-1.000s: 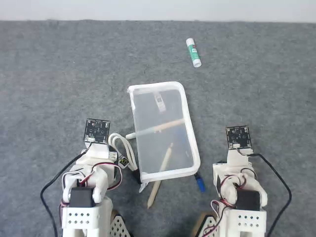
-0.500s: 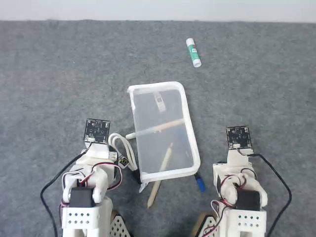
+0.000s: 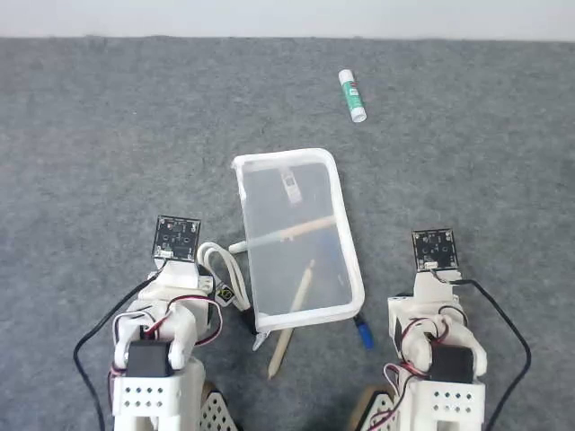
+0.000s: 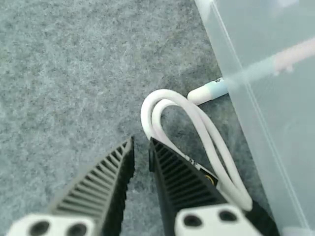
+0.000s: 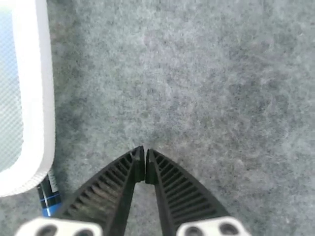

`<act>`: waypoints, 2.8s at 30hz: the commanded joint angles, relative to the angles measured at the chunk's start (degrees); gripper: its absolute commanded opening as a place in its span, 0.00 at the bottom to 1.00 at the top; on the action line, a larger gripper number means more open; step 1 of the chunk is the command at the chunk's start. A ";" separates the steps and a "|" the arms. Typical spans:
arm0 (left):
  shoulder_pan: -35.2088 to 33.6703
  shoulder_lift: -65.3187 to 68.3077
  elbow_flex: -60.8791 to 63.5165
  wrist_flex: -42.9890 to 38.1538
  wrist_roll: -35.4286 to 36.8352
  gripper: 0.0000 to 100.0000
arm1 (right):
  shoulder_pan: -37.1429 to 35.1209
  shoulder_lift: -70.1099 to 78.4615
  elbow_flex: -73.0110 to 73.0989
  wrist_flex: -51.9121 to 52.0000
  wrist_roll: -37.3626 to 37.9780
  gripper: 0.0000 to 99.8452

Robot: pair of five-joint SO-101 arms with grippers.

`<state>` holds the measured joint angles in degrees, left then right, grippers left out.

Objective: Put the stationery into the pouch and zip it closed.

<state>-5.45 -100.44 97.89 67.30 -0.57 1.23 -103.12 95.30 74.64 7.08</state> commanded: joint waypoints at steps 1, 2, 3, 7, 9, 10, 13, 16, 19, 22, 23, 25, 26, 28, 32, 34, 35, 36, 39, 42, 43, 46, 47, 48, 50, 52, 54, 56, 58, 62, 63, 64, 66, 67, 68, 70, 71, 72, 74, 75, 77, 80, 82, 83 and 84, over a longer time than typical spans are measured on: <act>0.26 -0.70 -1.19 0.18 0.70 0.05 | 0.66 -0.92 1.14 -1.01 -0.53 0.01; 0.09 -0.70 -1.19 0.18 0.62 0.05 | 0.66 -0.92 1.14 -1.01 -0.53 0.01; -0.09 -0.70 -1.19 0.26 0.53 0.05 | 0.66 -0.92 0.97 -1.01 -0.53 0.01; -0.18 -0.70 -1.45 -0.18 0.44 0.05 | 5.85 -0.92 -3.25 -1.01 -0.53 0.01; -0.18 -0.70 -2.42 -0.26 0.44 0.05 | 8.92 -0.92 -5.89 -3.47 -0.53 0.01; -0.18 -0.70 -3.38 -0.35 0.44 0.05 | 9.71 -0.92 -6.86 -5.41 -0.53 0.01; -0.18 -0.70 -5.85 -3.87 0.44 0.05 | 10.15 -0.92 -8.09 -11.91 -0.26 0.01; -0.18 -0.70 -6.11 -7.38 0.44 0.05 | 10.07 -0.92 -8.70 -17.19 -0.09 0.01; -3.16 -0.70 -6.90 -7.56 -2.90 0.05 | 10.07 -0.92 -11.34 -19.38 -0.09 0.01; -9.93 -0.70 -7.69 -7.82 -5.27 0.04 | 8.13 -0.84 -16.09 -18.68 1.76 0.01; -11.25 -0.70 -7.87 -7.82 -5.19 0.04 | 6.99 -0.84 -17.85 -17.71 3.78 0.01; -12.40 -0.70 -8.66 -7.30 -4.92 0.04 | 3.74 -0.84 -21.45 -15.25 7.56 0.01; -12.48 -0.70 -8.84 -6.77 -4.48 0.04 | 1.63 -0.84 -23.30 -13.85 8.79 0.01; -12.40 -0.70 -9.27 -5.89 -4.22 0.04 | -2.86 -0.75 -26.81 -10.68 9.93 0.01; -12.48 -0.70 -9.45 -5.54 -4.40 0.04 | -11.38 -0.40 -32.44 -5.49 10.20 0.01; -12.48 -0.70 -9.36 -5.54 -4.40 0.04 | -15.34 1.54 -34.64 -3.21 10.99 0.01; -12.48 -0.70 -9.36 -5.54 -4.40 0.04 | -17.27 3.21 -35.60 -1.98 11.25 0.01; -12.48 -0.70 -9.36 -5.54 -4.40 0.04 | -19.12 5.49 -36.48 -0.92 11.25 0.01; -12.48 -0.70 -9.27 -5.54 -4.40 0.05 | -25.19 14.20 -37.63 1.27 11.08 0.01; -12.48 -0.70 -9.27 -5.54 -4.40 0.05 | -31.87 22.99 -37.63 1.19 10.73 0.01; -12.48 -0.70 -9.27 -5.54 -4.40 0.05 | -33.98 25.71 -37.63 1.01 10.73 0.01; -12.48 -0.70 -9.27 -5.54 -4.40 0.05 | -39.16 32.40 -37.71 0.75 7.65 0.01; -12.48 -0.70 -9.27 -5.54 -4.40 0.05 | -40.84 34.77 -37.71 0.66 6.24 0.01; -12.48 -0.70 -9.27 -5.54 -4.40 0.05 | -42.51 36.70 -37.71 0.57 5.10 0.01; -12.48 -0.70 -9.27 -5.63 -4.40 0.05 | -44.97 40.04 -37.71 -0.22 3.08 0.03; -12.48 -0.70 -9.27 -5.71 -4.40 0.05 | -47.08 43.21 -37.71 -0.31 0.26 0.07; -12.57 -0.70 -9.27 -5.80 -4.40 0.05 | -49.45 45.76 -37.71 -0.57 -3.08 0.10; -12.57 -0.70 -9.27 -5.80 -4.40 0.05 | -51.91 48.13 -37.71 -0.75 -5.10 0.11; -12.57 -0.70 -9.27 -5.80 -4.40 0.05 | -54.02 50.51 -37.71 -2.15 -5.89 0.11; -12.57 -0.70 -9.27 -5.80 -4.40 0.05 | -56.75 55.87 -37.71 -6.02 -5.98 0.11; -12.57 -0.70 -9.27 -5.80 -4.40 0.05 | -57.36 57.36 -37.71 -6.90 -6.33 0.11; -12.57 -0.70 -9.27 -5.80 -4.40 0.05 | -57.98 58.95 -37.71 -8.04 -7.38 0.11; -12.57 -0.70 -9.27 -5.80 -4.40 0.05 | -58.86 62.02 -37.71 -10.51 -9.14 0.11; -12.57 -0.70 -9.27 -5.80 -4.40 0.05 | -59.03 63.52 -37.71 -11.65 -9.58 0.11; -12.57 -0.70 -9.27 -5.80 -4.40 0.05 | -58.86 64.75 -37.71 -12.79 -9.67 0.11; -12.57 -0.70 -9.27 -5.80 -4.40 0.05 | -57.89 66.51 -37.71 -15.08 -9.58 0.11; -12.57 -0.70 -9.27 -5.80 -4.40 0.05 | -56.75 67.21 -37.71 -16.40 -9.58 0.11; -12.57 -0.70 -9.27 -5.80 -4.40 0.05 | -55.43 67.47 -37.71 -17.89 -9.49 0.11; -12.57 -0.70 -9.27 -5.80 -4.40 0.05 | -52.18 67.65 -37.71 -20.53 -9.41 0.11; -12.57 -0.70 -9.27 -5.80 -4.40 0.05 | -50.51 67.65 -37.80 -21.76 -9.14 0.11; -12.57 -0.70 -9.27 -5.80 -4.40 0.05 | -47.34 68.09 -38.86 -23.16 -6.86 0.11; -12.57 -0.70 -9.27 -5.80 -4.40 0.05 | -42.15 68.18 -40.62 -25.27 -5.27 0.11; -12.57 -0.70 -9.27 -5.80 -4.40 0.05 | -39.25 68.26 -41.85 -27.21 -5.01 0.11; -12.57 -0.70 -9.27 -5.80 -4.40 0.05 | -38.11 68.26 -42.37 -28.53 -5.01 0.11; -12.57 -0.70 -9.27 -5.80 -4.40 0.05 | -37.05 68.26 -42.64 -30.02 -5.01 0.11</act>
<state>-17.67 -100.44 91.74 61.49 -5.14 -39.56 -34.90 56.88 48.44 1.01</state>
